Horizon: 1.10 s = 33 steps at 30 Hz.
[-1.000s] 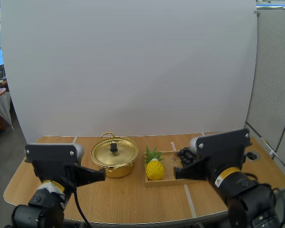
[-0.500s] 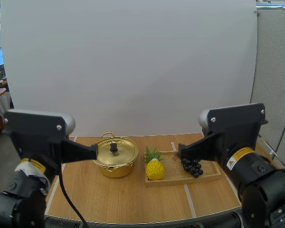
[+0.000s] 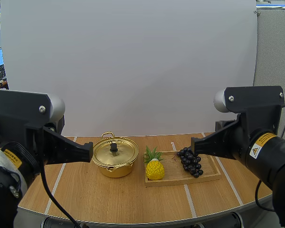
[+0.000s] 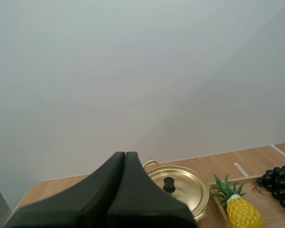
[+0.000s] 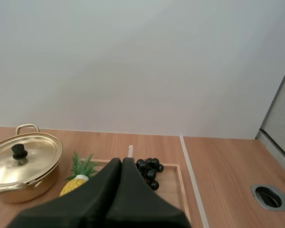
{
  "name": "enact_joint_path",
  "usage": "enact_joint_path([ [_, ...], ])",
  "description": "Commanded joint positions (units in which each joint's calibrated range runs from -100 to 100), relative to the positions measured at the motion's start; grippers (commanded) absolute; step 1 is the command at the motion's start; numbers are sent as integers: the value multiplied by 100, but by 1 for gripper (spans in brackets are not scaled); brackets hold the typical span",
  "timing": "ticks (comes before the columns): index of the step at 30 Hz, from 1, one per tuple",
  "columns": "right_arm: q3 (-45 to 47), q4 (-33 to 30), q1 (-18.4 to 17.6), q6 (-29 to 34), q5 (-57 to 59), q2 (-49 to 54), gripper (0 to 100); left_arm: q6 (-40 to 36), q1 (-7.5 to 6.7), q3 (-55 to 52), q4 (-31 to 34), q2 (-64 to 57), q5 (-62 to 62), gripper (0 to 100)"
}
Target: Open the pot, put the grape inside, and close it
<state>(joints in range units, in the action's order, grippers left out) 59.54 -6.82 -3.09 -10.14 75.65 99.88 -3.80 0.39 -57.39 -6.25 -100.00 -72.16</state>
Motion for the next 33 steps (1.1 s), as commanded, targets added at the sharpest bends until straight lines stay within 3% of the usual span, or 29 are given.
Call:
enact_joint_path([
  [1,-224,-31,17,-1,1170,12,0,22,4,153,35,0,-385,0],
  [24,-224,143,17,-42,1340,-2626,0,239,4,168,5,3122,-522,0],
  [31,-224,143,17,-96,1237,-2983,1,239,4,168,-86,3699,-430,0],
  [32,-224,143,17,-96,1174,-2983,8,239,4,168,-86,3712,-411,0],
  [33,-224,143,17,-96,1093,-2983,22,239,4,168,-86,3717,-392,2],
])
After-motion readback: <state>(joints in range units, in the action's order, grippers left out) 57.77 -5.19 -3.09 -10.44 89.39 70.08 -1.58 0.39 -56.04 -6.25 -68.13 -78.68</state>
